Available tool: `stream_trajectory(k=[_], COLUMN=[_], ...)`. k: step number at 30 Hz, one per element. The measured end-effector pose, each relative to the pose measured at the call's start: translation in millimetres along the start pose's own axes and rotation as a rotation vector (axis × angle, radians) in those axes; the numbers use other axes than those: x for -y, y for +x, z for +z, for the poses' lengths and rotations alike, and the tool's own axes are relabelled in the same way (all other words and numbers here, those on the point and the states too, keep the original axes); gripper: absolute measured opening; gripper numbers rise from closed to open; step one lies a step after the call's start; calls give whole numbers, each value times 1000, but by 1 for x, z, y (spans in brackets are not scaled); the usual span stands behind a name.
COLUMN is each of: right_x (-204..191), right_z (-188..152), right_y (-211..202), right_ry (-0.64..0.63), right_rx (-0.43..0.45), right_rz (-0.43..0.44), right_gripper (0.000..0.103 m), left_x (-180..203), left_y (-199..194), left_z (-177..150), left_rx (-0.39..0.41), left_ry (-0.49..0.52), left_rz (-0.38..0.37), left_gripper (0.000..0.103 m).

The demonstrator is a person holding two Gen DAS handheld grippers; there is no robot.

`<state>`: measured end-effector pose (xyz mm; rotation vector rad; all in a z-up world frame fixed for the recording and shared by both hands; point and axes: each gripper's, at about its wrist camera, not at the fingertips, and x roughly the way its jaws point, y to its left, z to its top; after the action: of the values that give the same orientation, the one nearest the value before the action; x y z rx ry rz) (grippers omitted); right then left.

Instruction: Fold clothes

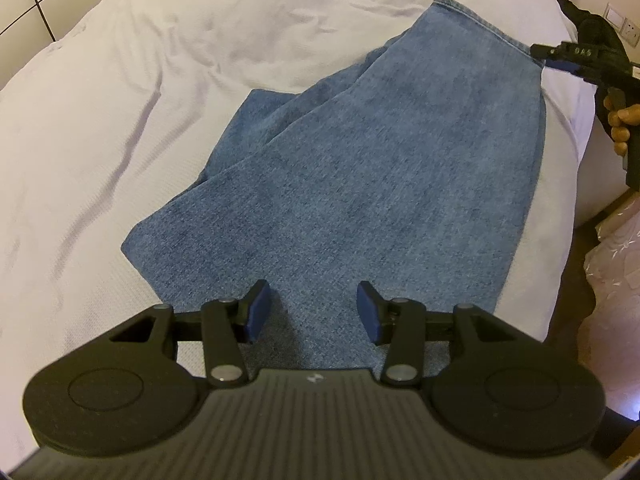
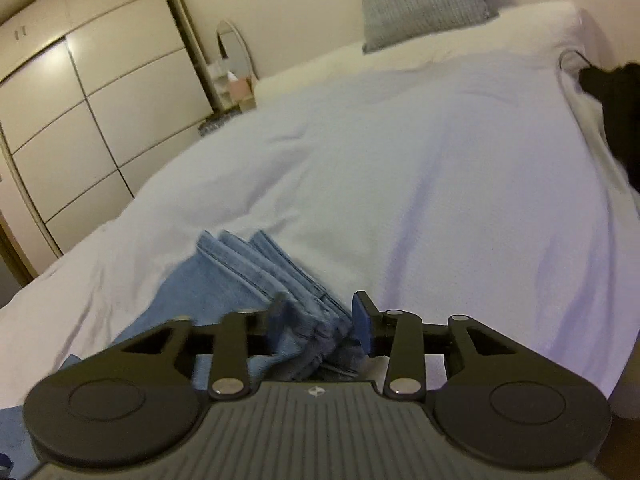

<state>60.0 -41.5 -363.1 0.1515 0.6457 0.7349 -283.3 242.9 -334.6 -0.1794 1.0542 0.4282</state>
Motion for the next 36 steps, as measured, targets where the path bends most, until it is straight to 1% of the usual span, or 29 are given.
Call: stream_trajectory(k=[3,4,8,12,21,28,36], right_x=[0,-1,-12,-18,-21,-14,-14], right_z=[-2,-2,1,-6,-21,-22,-25], right_y=[9,9,-11,-20,-46,-65,-74], right_ry=[-25,-28,-62,-106,-109,-101,-108], right_rx=[-50,-54,-14,-39,-77,-78,-85], right_rz=[-29,-33,-26,-23,33,31,14], right_gripper=[38,38,38,38,38,38,38], left_x=[3,3,5,7,3,-6,-12], left_y=[-1,-3,-10,-14,-20,-21,-19], left_z=[-2,-3,-10,-14,-16,-15,-19], left_rx=[3,4,10,13,22,32,42], left_ry=[4,3,1,-5,-30,-31,-41], left_rz=[11,13,17,24,60,96,87], left_gripper=[43,43,44,44,44,45,46])
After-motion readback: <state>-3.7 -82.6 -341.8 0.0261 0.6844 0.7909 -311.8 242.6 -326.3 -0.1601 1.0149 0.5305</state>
